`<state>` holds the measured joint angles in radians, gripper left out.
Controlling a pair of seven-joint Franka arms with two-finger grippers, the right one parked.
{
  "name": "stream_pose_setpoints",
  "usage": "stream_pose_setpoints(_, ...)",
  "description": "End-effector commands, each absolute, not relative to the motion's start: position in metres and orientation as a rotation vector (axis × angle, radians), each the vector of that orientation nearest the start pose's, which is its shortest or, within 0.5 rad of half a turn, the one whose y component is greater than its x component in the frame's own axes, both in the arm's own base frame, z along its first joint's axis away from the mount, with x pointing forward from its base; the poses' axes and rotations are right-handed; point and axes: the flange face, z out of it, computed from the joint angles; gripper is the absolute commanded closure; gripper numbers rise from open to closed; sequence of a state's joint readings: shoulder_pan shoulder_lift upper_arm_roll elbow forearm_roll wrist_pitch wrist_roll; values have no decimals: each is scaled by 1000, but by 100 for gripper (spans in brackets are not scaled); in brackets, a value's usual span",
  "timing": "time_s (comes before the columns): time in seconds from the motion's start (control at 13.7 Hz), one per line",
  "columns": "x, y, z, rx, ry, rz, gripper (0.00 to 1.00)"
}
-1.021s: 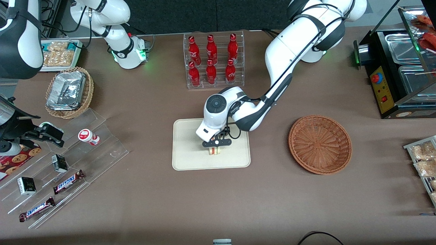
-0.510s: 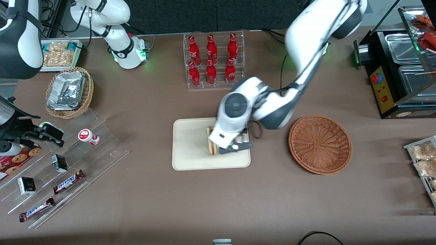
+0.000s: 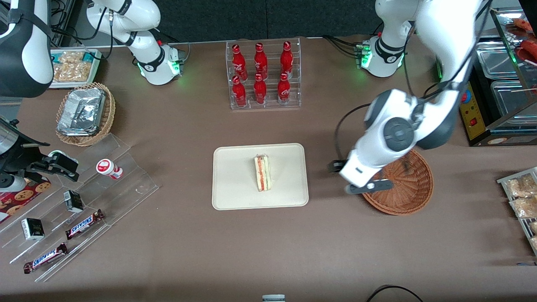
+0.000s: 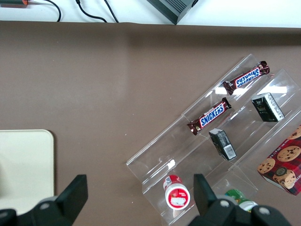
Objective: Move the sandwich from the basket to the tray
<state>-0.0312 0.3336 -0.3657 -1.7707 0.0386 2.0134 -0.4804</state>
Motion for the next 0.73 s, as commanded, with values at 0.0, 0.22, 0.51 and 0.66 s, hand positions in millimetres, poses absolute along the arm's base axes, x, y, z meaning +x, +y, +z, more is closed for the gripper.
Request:
stream_pose_setpoints(0.0, 557, -165, 400, -3161, -38, 108, 1)
stream_pose_setpoints(0.22, 542, -95, 426, -3148, 43, 99, 0)
stream_pose_setpoints(0.51, 538, -60, 544, -3130, -4, 168, 0)
stream_pose_setpoints(0.66, 535, -48, 597, -3134, -3, 178, 0)
